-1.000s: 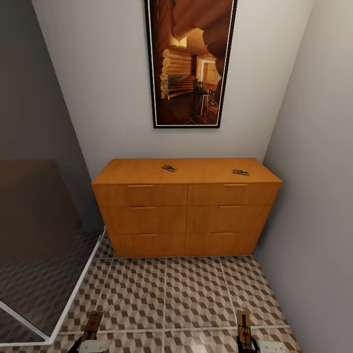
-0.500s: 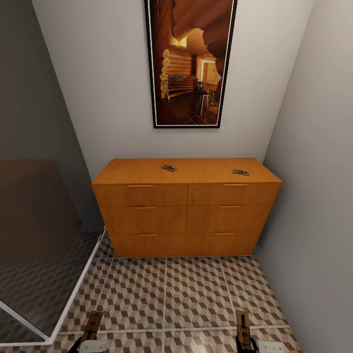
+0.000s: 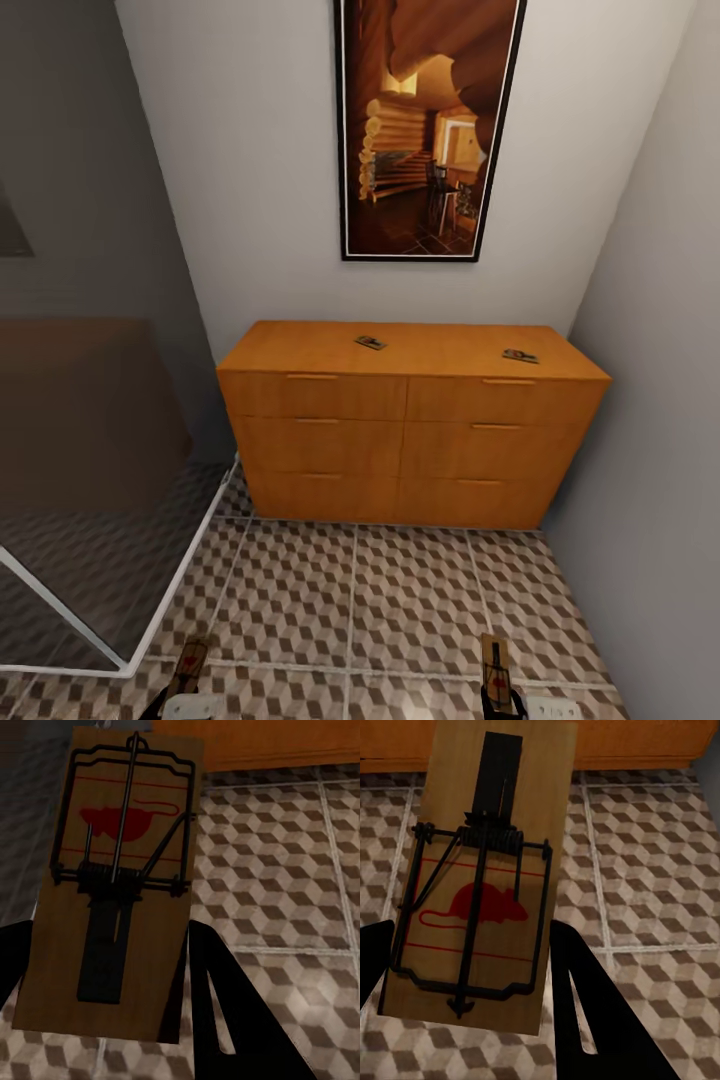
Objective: Take the four mousetraps from the cabinet in the bathroom and place them on the bathroom floor. Make sure all four end up on the same floor surface, and ensure that at least two of them are either under or directly next to the same bathroom sink.
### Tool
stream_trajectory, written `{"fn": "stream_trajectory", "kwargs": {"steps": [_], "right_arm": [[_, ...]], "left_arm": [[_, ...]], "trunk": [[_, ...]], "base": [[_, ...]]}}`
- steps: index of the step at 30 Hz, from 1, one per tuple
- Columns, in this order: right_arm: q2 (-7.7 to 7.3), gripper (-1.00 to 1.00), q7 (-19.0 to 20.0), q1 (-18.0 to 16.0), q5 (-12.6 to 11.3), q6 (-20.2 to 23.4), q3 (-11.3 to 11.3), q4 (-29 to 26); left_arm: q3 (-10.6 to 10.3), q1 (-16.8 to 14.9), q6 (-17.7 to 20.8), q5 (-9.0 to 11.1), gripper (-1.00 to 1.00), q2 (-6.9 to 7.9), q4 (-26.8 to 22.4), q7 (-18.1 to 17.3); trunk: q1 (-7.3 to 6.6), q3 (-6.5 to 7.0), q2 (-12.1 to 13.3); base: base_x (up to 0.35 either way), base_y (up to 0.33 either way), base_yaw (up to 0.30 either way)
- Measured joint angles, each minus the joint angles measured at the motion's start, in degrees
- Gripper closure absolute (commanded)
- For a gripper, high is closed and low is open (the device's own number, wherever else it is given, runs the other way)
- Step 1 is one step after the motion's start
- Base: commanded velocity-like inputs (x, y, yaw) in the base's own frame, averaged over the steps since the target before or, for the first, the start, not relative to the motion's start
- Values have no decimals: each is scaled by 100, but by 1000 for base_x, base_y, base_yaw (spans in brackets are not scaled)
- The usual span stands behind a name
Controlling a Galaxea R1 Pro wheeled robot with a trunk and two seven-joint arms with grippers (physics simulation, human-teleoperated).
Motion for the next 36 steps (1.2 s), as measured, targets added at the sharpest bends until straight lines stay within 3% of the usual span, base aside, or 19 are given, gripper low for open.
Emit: {"fn": "stream_trajectory", "kwargs": {"steps": [36], "right_arm": [[-8, 100, -1, 0, 0, 0, 0, 9]], "left_arm": [[0, 0, 0, 0, 100, -3, -2, 1]], "trunk": [[0, -70, 0]], "base": [[0, 0, 284]]}}
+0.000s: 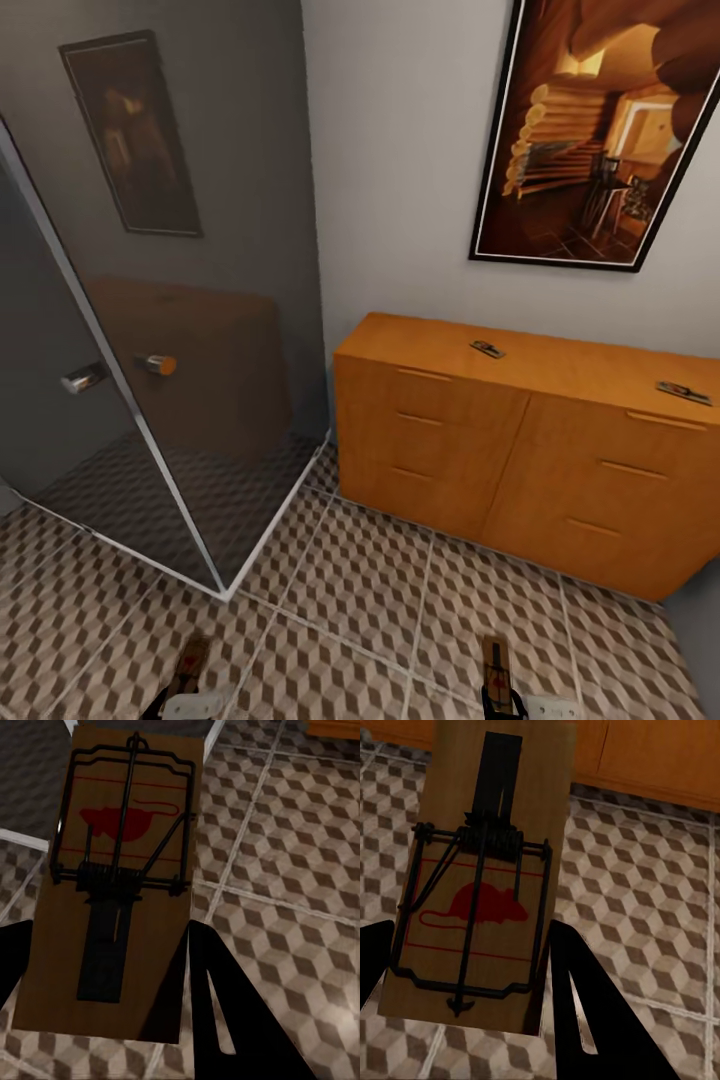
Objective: Take the four mousetraps from the cabinet in the bathroom and place them on the bathroom floor. Make sure all four end up on the same floor surface, and ensure that at least two of them are either under or directly next to the same bathroom sink.
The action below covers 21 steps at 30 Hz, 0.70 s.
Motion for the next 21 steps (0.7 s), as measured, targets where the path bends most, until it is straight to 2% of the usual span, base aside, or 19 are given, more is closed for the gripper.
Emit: {"fn": "stream_trajectory", "kwargs": {"steps": [21], "right_arm": [[8, 100, 0, 0, 0, 0, 0, 6]], "left_arm": [[0, 0, 0, 0, 100, -29, 2, 0]], "trunk": [[0, -41, 0]], "base": [[0, 0, 284]]}}
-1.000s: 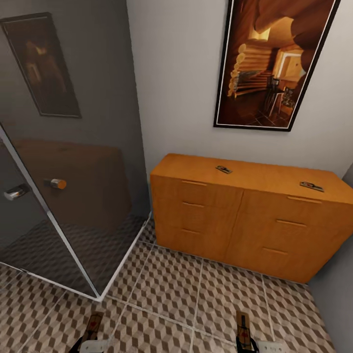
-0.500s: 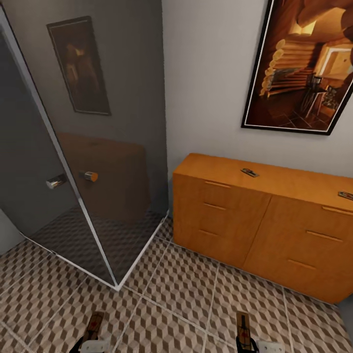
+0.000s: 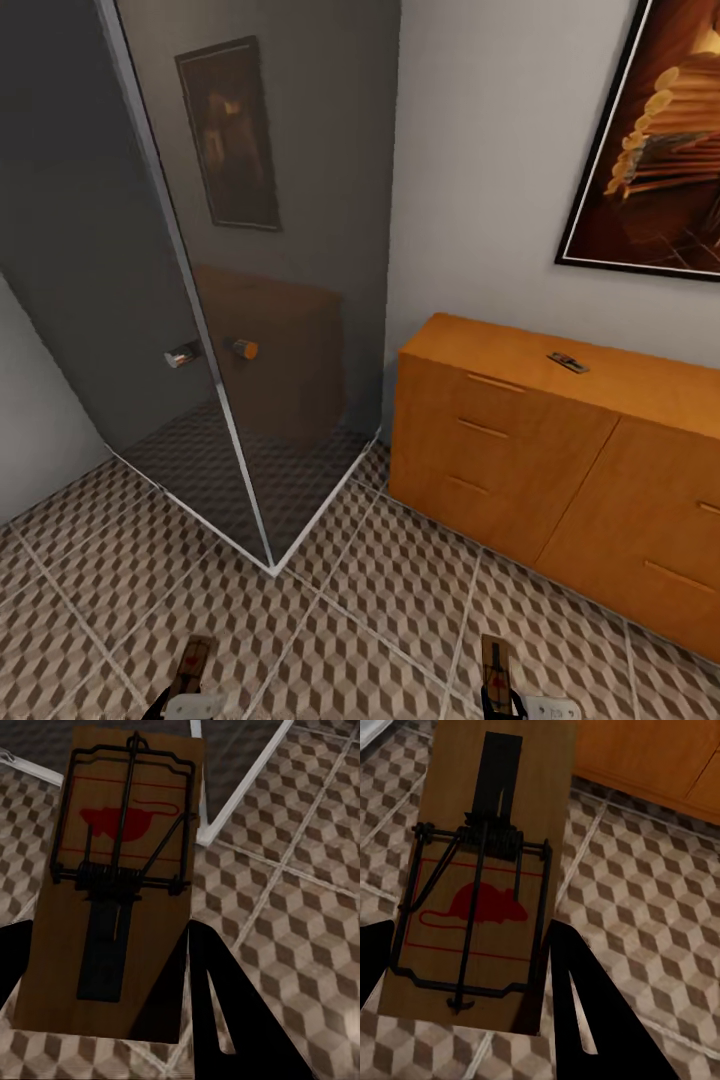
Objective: Take the four mousetraps from the cabinet in the bathroom and place them on the bathroom floor. Make sure all four end up on the same floor surface, and ensure that at least two of them are either under or directly next to the same bathroom sink.
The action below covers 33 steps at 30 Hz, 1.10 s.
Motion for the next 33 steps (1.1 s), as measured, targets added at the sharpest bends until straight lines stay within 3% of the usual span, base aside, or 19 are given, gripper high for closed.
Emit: {"fn": "stream_trajectory", "kwargs": {"steps": [33], "right_arm": [[10, 100, -1, 0, 0, 0, 9, 12]], "left_arm": [[0, 0, 0, 0, 100, -6, 0, 0]], "trunk": [[0, -64, 0]], "base": [[0, 0, 284]]}}
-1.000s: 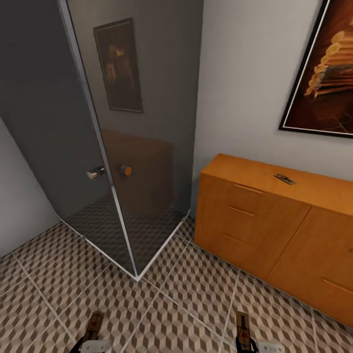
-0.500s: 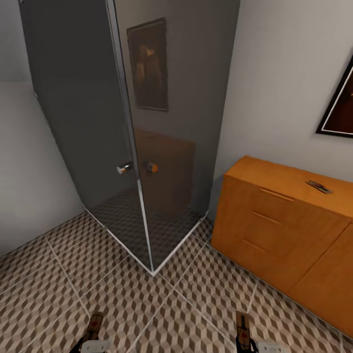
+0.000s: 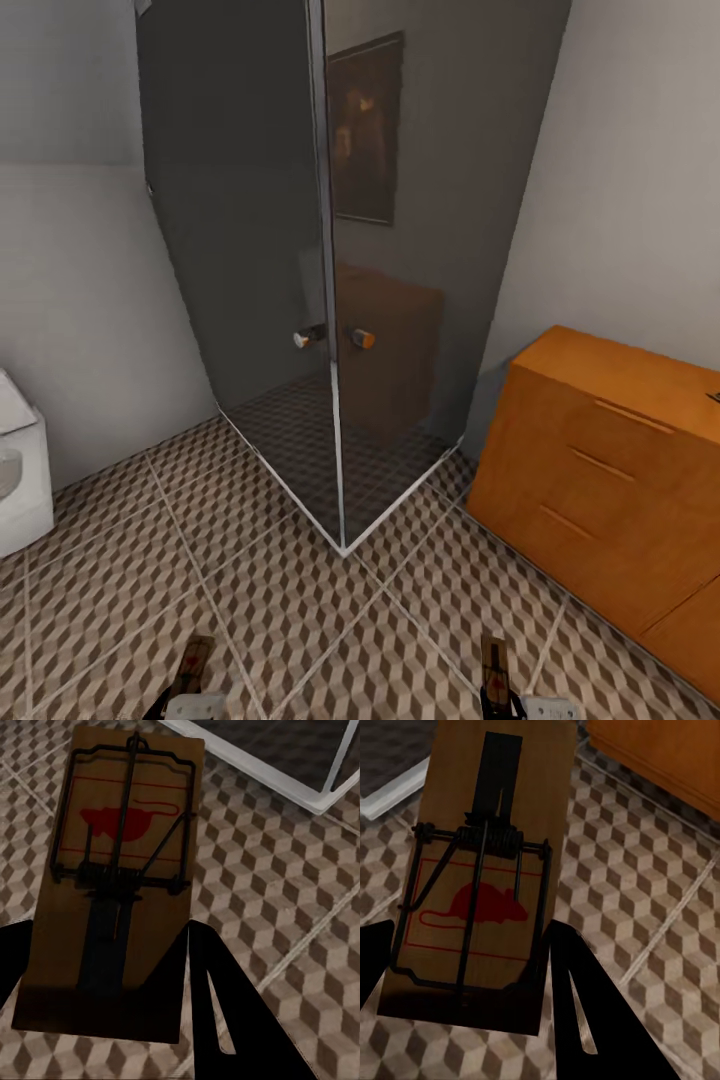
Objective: Take the four mousetraps from the cabinet in the bathroom and place them on the bathroom floor. Make sure all four end up on the same floor surface, and ensure that at least two of them are either under or directly next to the same bathroom sink.
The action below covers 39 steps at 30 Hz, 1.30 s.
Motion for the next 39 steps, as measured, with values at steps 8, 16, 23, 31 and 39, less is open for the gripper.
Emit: {"fn": "stream_trajectory", "kwargs": {"steps": [8, 16, 23, 31, 39], "right_arm": [[0, 100, -4, 0, 0, 1, 0, 1], [0, 100, -1, 0, 0, 0, 0, 0], [0, 100, -6, 0, 0, 1, 0, 3], [0, 100, -5, 1, 0, 0, 0, 9], [0, 100, -5, 0, 0, 0, 0, 9]], "left_arm": [[0, 0, 0, 1, 100, 0, 0, 0], [0, 0, 0, 1, 100, 0, 0, 0], [0, 0, 0, 1, 100, 0, 0, 0], [0, 0, 0, 1, 100, 0, 0, 0], [0, 0, 0, 1, 100, 0, 0, 0]], "trunk": [[0, -16, 0], [0, -38, 0], [0, -57, 0], [0, -76, 0], [0, -96, 0]], "base": [[0, 0, 284], [0, 0, 284], [0, 0, 284], [0, 0, 284], [0, 0, 284]]}}
